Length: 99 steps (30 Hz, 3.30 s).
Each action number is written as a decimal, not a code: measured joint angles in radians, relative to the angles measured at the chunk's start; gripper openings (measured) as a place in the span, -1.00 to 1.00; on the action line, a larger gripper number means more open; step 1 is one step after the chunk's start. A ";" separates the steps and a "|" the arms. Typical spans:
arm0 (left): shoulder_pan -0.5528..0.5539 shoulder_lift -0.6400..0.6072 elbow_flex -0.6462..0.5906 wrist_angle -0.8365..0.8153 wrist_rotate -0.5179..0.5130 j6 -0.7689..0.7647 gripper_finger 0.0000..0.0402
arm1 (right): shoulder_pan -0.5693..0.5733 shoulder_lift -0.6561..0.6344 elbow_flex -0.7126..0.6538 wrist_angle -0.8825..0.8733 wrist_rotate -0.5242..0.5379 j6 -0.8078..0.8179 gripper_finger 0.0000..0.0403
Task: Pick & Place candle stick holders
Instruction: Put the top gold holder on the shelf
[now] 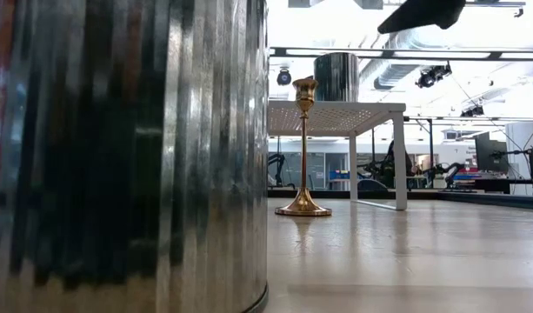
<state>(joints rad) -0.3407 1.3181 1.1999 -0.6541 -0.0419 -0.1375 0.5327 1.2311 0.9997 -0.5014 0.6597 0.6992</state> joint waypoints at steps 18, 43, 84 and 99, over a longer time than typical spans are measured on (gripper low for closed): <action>0.000 0.009 0.000 0.008 -0.166 -0.041 0.96 | -0.071 0.342 0.000 0.174 0.061 -0.172 0.96; 0.000 -0.008 -0.154 0.159 -0.196 -0.127 0.96 | -0.187 0.430 0.000 0.370 0.019 -0.289 0.96; 0.000 -0.008 -0.155 0.102 -0.145 -0.148 0.96 | -0.259 0.430 0.000 0.372 -0.084 -0.329 -0.79; 0.000 -0.007 -0.155 0.108 -0.148 -0.160 0.96 | -0.256 0.430 -0.001 0.406 -0.088 -0.343 -0.88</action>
<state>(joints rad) -0.3405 1.3109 1.0451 -0.5465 -0.1895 -0.2978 0.2768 1.6608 0.9989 -0.0951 0.5716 0.3566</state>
